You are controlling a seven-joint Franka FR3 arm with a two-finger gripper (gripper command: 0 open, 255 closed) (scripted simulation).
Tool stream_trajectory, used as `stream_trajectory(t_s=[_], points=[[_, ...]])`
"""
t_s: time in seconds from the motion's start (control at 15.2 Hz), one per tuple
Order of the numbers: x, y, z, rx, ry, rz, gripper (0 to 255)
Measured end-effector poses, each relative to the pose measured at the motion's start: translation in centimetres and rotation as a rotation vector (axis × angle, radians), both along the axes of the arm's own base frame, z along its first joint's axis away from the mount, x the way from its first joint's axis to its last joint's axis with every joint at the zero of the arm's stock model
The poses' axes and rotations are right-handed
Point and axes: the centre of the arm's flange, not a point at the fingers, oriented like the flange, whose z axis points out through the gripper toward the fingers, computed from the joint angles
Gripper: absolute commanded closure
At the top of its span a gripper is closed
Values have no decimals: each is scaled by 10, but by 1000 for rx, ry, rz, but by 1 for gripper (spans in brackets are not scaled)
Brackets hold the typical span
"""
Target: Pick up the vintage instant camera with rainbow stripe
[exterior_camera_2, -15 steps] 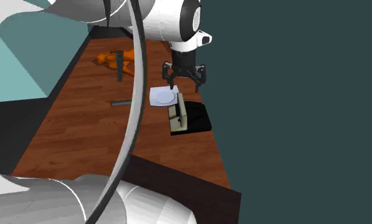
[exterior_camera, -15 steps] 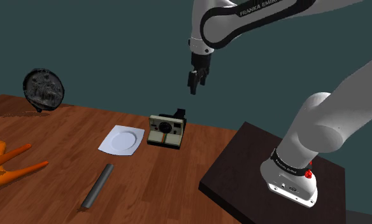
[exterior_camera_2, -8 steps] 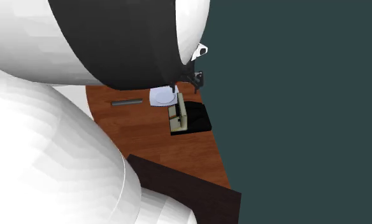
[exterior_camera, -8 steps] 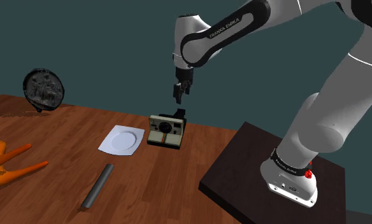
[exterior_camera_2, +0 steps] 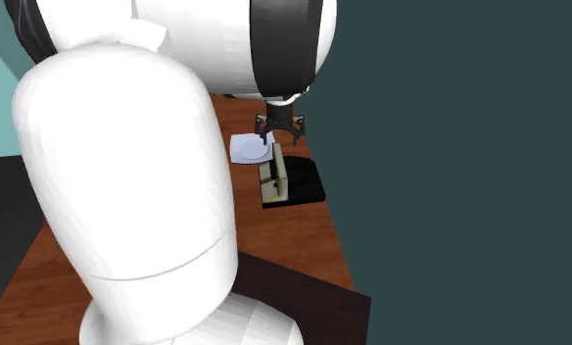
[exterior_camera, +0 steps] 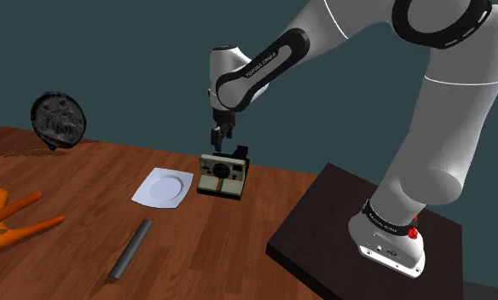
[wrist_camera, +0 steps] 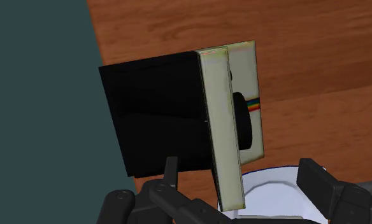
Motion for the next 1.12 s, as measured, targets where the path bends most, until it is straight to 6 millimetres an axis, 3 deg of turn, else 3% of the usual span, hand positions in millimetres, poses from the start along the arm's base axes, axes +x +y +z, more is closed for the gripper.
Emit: stream_trajectory(t_s=[0.4,0.99,1.06,1.12], points=[[52,31,-52,10,-12,64,0],[60,36,-99,13,-14,77,0],[60,36,-101,13,-14,77,255],[60,36,-102,13,-14,77,255]])
